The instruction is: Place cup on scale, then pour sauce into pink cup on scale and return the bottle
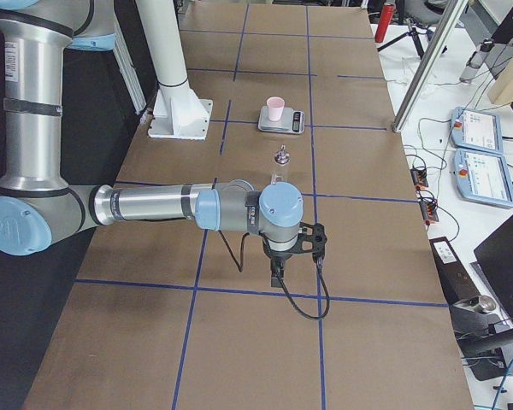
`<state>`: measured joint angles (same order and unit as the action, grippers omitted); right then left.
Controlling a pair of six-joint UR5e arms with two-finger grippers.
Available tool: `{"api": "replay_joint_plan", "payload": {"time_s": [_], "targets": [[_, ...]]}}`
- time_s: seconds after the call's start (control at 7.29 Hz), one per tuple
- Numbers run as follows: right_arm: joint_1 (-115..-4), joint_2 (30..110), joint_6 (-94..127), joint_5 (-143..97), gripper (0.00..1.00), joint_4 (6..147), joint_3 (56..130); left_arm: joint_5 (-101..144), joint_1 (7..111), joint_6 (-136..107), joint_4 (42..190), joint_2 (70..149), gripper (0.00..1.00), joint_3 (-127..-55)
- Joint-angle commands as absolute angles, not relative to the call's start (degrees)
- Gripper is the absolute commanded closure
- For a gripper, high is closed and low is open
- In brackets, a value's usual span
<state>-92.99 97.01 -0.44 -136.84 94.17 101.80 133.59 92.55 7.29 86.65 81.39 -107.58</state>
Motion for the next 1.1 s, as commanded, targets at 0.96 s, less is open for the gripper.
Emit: {"api": "replay_joint_plan", "payload": {"time_s": [0.96], "targets": [[-90.8,100.2,-2.8,-135.0,0.0,86.8,102.1,133.5,92.4,7.4,86.7,81.6,0.0,-106.1]]}}
